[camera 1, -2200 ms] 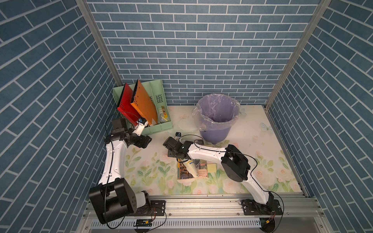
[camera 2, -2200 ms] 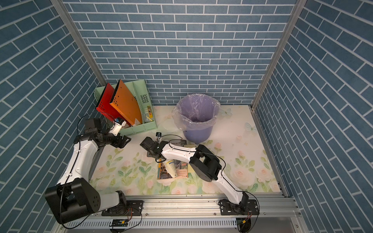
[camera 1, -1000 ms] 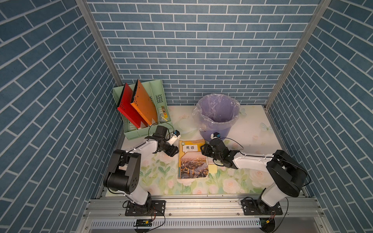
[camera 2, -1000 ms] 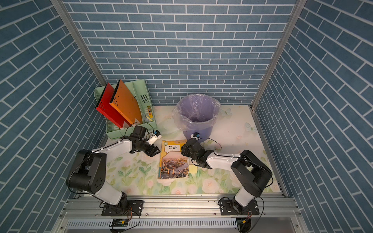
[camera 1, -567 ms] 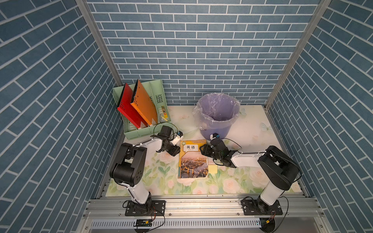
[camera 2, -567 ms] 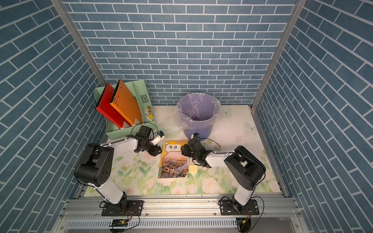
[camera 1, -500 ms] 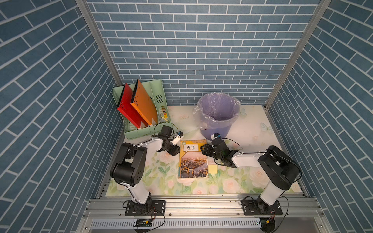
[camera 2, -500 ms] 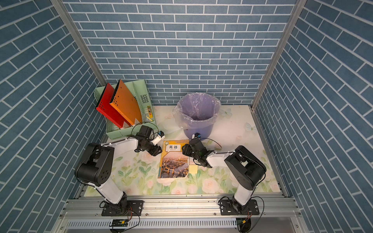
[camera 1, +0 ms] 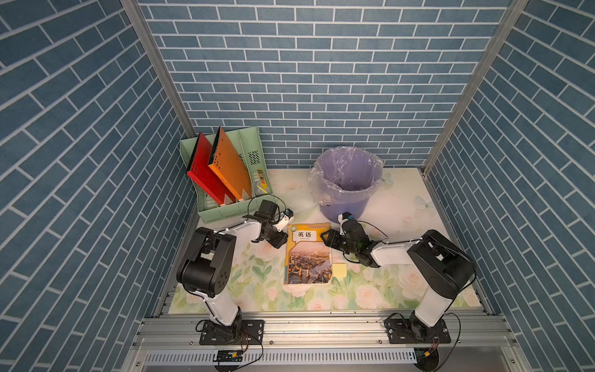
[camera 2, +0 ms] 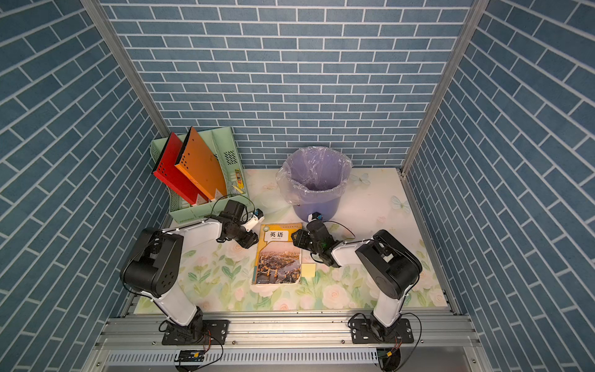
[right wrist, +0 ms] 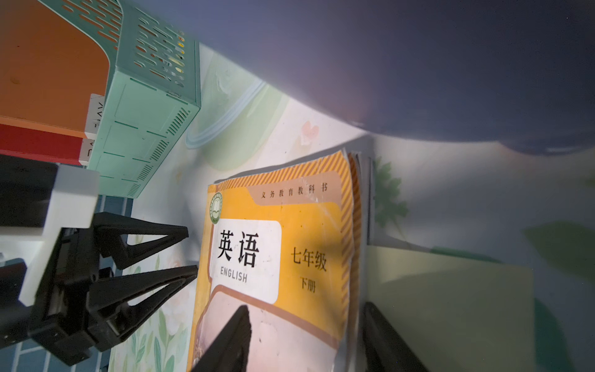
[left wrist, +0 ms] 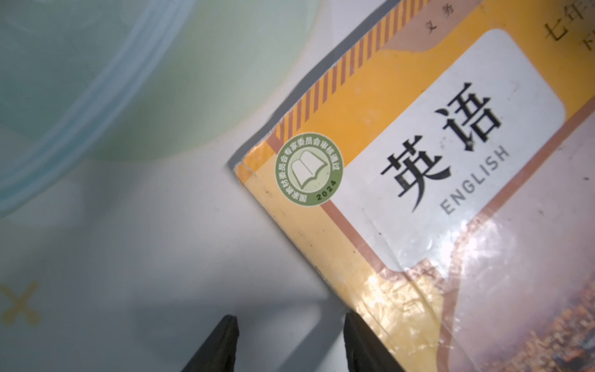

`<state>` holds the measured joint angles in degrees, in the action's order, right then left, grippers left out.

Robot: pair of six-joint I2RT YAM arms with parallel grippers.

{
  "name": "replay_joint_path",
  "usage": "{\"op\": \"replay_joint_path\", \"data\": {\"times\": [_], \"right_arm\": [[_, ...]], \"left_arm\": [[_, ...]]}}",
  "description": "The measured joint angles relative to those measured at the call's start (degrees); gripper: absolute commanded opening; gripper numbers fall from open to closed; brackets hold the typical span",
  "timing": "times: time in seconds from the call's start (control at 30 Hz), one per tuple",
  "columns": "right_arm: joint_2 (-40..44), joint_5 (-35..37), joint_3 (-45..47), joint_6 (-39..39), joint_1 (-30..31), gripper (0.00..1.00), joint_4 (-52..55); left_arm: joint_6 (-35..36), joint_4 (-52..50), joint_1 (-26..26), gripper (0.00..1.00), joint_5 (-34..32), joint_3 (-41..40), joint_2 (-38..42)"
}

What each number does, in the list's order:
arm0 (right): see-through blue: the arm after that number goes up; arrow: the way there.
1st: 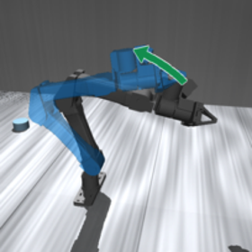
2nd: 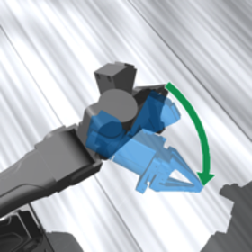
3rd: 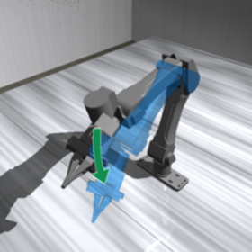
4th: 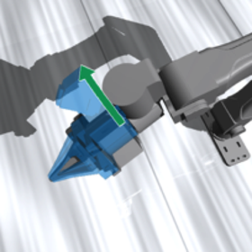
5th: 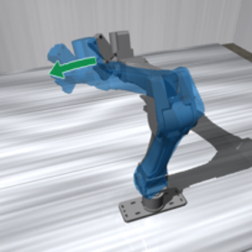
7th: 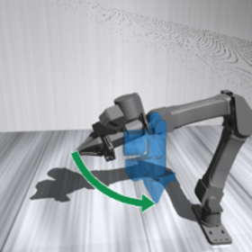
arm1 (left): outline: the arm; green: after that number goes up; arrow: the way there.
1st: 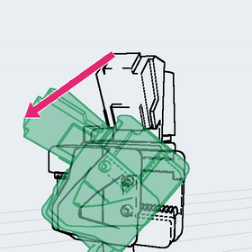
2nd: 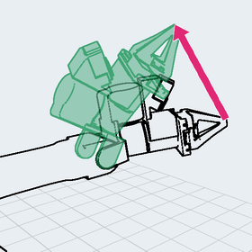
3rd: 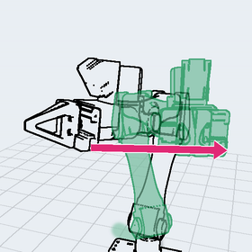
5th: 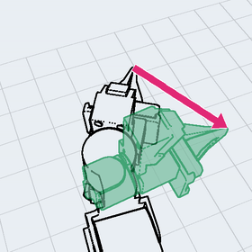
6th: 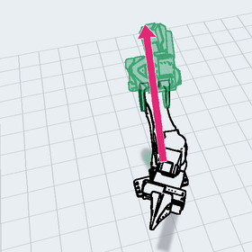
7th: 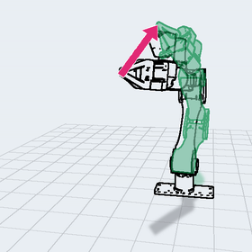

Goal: Peel off the used sticky note
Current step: Open the book at the center of the board.

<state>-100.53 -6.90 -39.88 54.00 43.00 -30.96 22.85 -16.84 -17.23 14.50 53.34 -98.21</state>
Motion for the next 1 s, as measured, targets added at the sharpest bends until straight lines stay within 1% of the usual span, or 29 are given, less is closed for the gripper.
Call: {"op": "replay_joint_path", "data": {"times": [0.13, 0.23, 0.3, 0.53, 0.57, 0.7, 0.73, 0.77, 0.87, 1.0], "right_arm": [[-1.1, -0.8, 0.0, 1.2, 0.0, 0.5, -2.5], [-1.3, -1.0, 0.0, 1.7, 0.4, 0.42, -3.9], [-1.3, -1.2, 0.0, 2.2, 1.0, 0.39, -5.1], [-1.6, -3.4, 1.3, 5.2, 3.1, 0.38, -10.6], [-2.1, -3.7, 1.4, 5.7, 3.1, 0.35, -11.3], [-4.3, -4.1, 1.5, 7.6, 3.1, 0.09, -12.9], [-4.3, -4.1, 1.5, 7.9, 3.2, 0.03, -12.8], [-4.2, -4.0, 1.5, 7.9, 3.3, 0.0, -12.6], [-2.2, -2.1, 0.3, 7.1, 4.8, 0.0, -8.7], [2.3, 2.7, -4.6, 5.6, 9.0, 0.0, 1.5]], "left_arm": [[0.3, 0.0, 0.0, 0.58, -0.4, 0.0, 0.0], [0.5, 0.0, 0.0, 0.58, -0.4, 0.0, 0.0], [0.7, 0.0, 0.0, 0.57, -0.4, 0.0, 0.0], [1.0, 0.0, 0.0, 0.57, -0.4, 0.0, 0.0], [1.0, 0.0, 0.0, 0.57, -0.3, 0.0, 0.0], [1.0, 0.0, 0.0, 0.56, -0.3, 0.0, 0.0], [1.1, 0.0, 0.0, 0.56, -0.4, 0.0, 0.1], [1.2, 0.0, 0.0, 0.56, -0.4, 0.0, 0.2], [1.4, -0.3, 0.0, 0.57, -0.2, 0.0, 1.0], [1.4, -2.2, 0.0, 0.6, 1.9, 1.2, 2.9]]}}
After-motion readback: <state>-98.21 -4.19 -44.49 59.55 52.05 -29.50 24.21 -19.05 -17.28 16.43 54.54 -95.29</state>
